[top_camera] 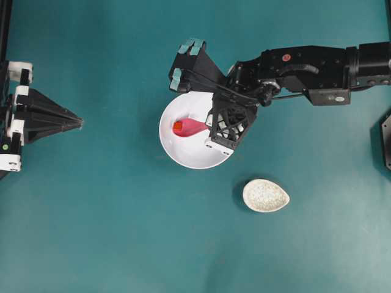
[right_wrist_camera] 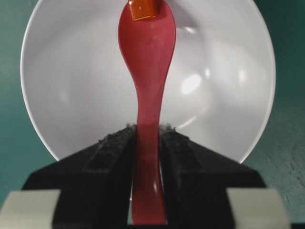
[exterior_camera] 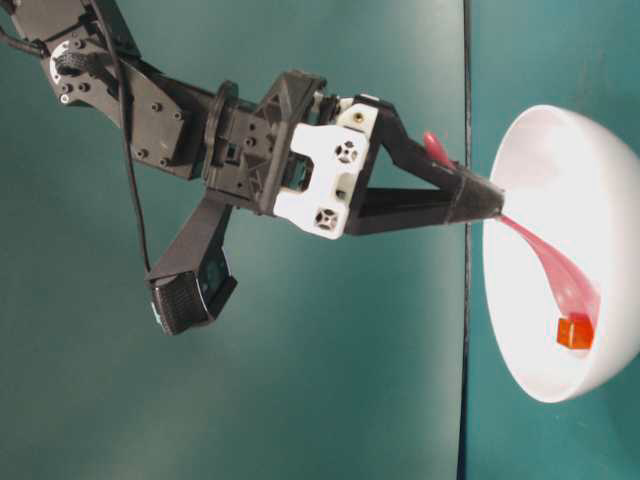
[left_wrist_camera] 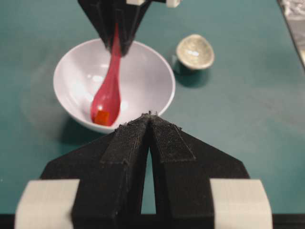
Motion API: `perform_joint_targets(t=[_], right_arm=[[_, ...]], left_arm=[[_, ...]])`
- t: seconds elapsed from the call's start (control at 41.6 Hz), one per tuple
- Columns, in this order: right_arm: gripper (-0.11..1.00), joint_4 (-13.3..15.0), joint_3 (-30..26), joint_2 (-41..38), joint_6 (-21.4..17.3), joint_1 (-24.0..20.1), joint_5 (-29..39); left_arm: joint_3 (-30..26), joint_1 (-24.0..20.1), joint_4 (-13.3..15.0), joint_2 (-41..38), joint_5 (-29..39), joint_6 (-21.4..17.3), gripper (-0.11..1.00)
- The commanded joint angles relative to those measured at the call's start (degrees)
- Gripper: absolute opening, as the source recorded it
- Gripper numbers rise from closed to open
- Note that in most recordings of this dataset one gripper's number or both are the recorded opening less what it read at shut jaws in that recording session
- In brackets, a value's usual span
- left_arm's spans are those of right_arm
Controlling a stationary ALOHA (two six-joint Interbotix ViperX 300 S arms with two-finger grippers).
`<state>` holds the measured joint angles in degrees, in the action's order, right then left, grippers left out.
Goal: Grip the spoon and scoop the red block from the bowl with right arm.
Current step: 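Slide the spoon under the red cube with the right gripper, then lift the spoon carrying the red cube up out of the bowl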
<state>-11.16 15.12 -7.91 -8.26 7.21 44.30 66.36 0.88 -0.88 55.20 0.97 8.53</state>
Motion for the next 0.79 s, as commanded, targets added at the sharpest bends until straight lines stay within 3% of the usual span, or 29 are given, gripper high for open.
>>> perform_joint_targets(t=[0.0, 0.288, 0.768], right_arm=[[0.23, -0.09, -0.26, 1.05, -0.44, -0.35, -0.35], [0.23, -0.26, 4.75, 4.04, -0.53, -1.67, -3.43], [0.22, -0.35, 19.07, 13.54, -4.48, -3.78, -19.78]], left_arm=[[-1.67, 0.18, -0.18, -0.18, -0.26, 0.09, 0.00], [-1.67, 0.09, -0.18, -0.18, -0.26, 0.18, 0.00], [-1.67, 0.09, -0.18, -0.18, -0.26, 0.62, 0.00]])
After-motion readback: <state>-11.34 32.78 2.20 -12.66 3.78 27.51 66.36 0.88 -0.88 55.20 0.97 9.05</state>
